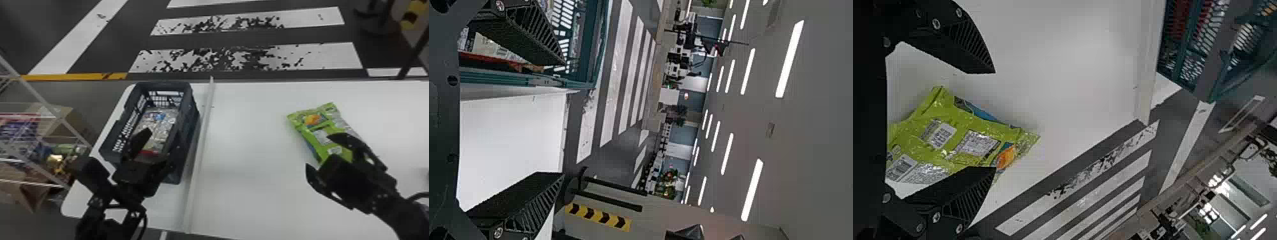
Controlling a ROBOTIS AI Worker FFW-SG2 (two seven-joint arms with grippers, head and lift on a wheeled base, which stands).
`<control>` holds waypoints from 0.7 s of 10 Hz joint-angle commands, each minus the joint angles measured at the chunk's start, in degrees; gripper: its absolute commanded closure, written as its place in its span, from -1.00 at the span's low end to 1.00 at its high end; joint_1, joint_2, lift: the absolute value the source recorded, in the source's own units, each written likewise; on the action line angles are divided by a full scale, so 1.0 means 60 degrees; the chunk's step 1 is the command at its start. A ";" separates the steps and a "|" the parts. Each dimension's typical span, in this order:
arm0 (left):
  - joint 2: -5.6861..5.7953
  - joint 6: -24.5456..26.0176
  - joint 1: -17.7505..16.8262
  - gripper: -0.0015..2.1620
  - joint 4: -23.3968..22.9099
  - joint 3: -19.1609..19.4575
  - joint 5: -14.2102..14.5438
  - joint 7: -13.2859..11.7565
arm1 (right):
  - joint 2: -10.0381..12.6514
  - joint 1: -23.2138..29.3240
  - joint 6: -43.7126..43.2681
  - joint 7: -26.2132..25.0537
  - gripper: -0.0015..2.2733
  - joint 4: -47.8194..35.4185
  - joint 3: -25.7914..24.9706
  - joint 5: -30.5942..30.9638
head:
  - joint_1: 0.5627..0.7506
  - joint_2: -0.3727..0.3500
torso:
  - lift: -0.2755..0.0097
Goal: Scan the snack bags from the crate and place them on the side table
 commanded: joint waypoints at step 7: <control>-0.0029 0.0000 -0.0070 -0.92 -0.0046 0.0061 0.0064 -0.0044 | 0.1117 -0.0512 -0.3265 -0.0698 0.97 0.1974 -0.3232 -0.4739 | 0.41 0.36 | 0.27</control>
